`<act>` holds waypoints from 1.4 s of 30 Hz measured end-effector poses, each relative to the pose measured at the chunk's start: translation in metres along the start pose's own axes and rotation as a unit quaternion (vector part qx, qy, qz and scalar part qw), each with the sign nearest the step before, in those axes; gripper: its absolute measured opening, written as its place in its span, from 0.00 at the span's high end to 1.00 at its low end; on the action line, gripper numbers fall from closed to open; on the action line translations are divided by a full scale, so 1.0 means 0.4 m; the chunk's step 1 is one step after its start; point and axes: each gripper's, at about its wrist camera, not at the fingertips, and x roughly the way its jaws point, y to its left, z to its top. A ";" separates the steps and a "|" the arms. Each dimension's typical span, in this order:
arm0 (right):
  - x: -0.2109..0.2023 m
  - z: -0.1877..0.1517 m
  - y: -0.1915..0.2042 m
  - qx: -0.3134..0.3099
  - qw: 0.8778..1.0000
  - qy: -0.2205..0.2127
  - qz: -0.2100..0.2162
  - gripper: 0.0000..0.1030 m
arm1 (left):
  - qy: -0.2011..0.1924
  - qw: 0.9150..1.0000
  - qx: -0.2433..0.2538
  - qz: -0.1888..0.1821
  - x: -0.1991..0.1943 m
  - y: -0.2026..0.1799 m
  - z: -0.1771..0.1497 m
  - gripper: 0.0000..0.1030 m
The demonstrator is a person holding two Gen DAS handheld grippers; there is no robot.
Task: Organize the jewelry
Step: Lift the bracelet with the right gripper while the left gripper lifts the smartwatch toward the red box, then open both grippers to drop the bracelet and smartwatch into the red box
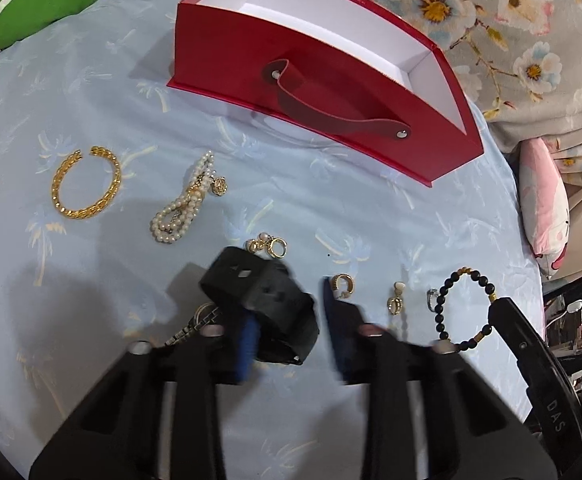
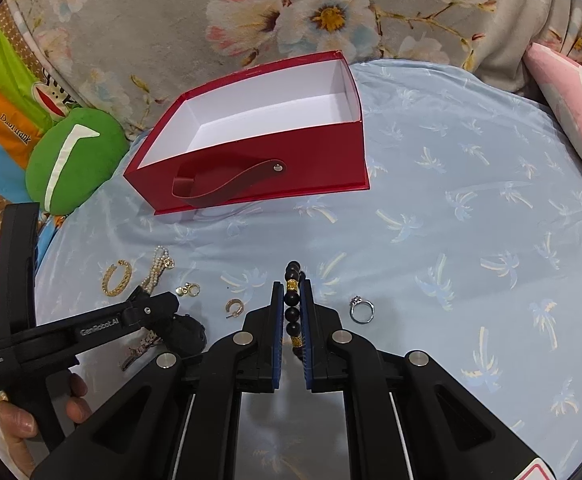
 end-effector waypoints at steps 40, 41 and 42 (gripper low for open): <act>0.120 0.539 0.170 -0.076 0.988 -0.128 0.041 0.93 | -0.219 0.961 0.150 0.081 -0.145 -0.184 0.515 0.91; 0.141 0.548 0.167 -0.077 0.989 -0.123 0.041 0.93 | -0.214 0.962 0.149 0.083 -0.125 -0.182 0.527 0.91; 0.166 0.556 0.165 -0.078 0.989 -0.115 0.041 0.93 | -0.211 0.963 0.145 0.087 -0.109 -0.180 0.539 0.91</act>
